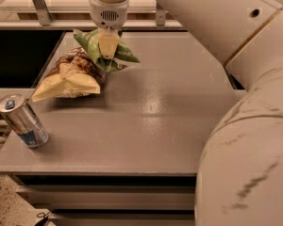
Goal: Move green jalapeno chip bag near brown chip bag
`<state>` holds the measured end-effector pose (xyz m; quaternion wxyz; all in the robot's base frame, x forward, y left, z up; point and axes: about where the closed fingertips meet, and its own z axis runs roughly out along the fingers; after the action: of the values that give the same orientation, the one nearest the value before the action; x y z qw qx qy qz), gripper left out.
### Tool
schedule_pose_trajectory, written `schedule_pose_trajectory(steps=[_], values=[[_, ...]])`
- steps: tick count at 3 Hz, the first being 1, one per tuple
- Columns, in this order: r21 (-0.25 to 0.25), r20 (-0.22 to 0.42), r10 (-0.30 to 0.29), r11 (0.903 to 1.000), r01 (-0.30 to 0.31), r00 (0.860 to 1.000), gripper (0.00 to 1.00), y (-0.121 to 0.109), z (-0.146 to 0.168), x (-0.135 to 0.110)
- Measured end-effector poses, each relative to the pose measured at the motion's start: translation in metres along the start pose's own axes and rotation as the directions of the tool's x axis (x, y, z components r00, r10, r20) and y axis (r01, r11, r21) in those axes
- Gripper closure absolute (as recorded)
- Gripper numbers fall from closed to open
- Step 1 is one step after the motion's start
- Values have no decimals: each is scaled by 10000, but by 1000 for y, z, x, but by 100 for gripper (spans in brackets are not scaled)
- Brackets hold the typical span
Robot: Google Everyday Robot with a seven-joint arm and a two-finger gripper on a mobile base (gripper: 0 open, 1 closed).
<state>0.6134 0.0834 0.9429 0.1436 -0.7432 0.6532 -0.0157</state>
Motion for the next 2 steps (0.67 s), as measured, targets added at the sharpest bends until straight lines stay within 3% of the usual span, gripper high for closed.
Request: schedule_pose_trajectory(steps=[2], values=[[-114, -126, 451, 9989, -453, 9989, 36, -8, 14, -2]])
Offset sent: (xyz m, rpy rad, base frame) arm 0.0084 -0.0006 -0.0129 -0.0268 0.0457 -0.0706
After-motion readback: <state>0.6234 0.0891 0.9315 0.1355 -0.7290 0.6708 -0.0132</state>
